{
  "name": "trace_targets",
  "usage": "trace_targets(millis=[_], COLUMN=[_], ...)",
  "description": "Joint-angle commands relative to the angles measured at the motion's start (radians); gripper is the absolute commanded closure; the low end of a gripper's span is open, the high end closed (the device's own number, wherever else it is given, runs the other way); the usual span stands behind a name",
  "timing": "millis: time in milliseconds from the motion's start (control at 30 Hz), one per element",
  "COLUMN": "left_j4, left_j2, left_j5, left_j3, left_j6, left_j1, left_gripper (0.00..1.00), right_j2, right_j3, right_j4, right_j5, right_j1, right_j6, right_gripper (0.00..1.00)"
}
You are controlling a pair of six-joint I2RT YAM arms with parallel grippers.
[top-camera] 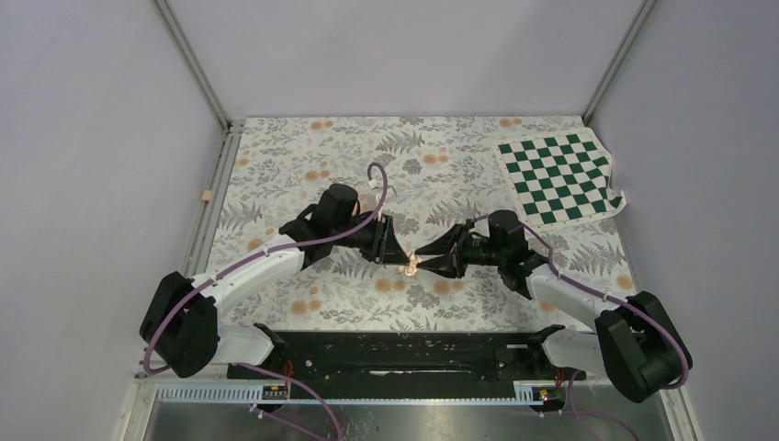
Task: Insert the wireless bluetooth earbuds into the charging case
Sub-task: Place the earbud in the charging case.
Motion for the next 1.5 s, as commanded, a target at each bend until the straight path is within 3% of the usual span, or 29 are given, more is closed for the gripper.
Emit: trace_targets(millis=[0,167,333,600,800,1133,1467], left_j4=[0.044,0.038,0.011,-0.052,-0.105,-0.157,-0.168], left_j2=[-0.003,0.0,0.013,0.049,0.063,0.09,0.107], left_j5=[0.022,0.018,0.026,0.054,0.058,0.085,0.094], left_j3=[0.048,0.048,0.064,0.094,0.126,0.168,0.194], left_j6=[-0.009,-0.008,0.004,0.035,0.059,0.075,0.076], left_j1=[0.004,0.006,0.008,0.019,0.019,0.02,0.019], left_gripper=[1.0,1.0,1.0,1.0,1.0,1.0,1.0], right_j2=[-0.005,-0.018,-0.08,-0.19,-0.18,-0.075,-0.039], right_j3=[0.009,0.01,0.018,0.227,0.46,0.622,0.644], right_j4=[0.034,0.041,-0.084,-0.649,-1.016,-1.066,-1.025], right_j5=[-0.015,-0.025,-0.043,0.024,0.265,0.465,0.508], right_j1=[-0.007,-0.007,-0.019,-0.04,-0.025,0.121,0.212], right_j6=[-0.007,-0.012,-0.115,-0.584,-0.942,-1.05,-1.024], right_gripper=[0.56,0.55,0.55,0.57,0.73,0.88,0.89])
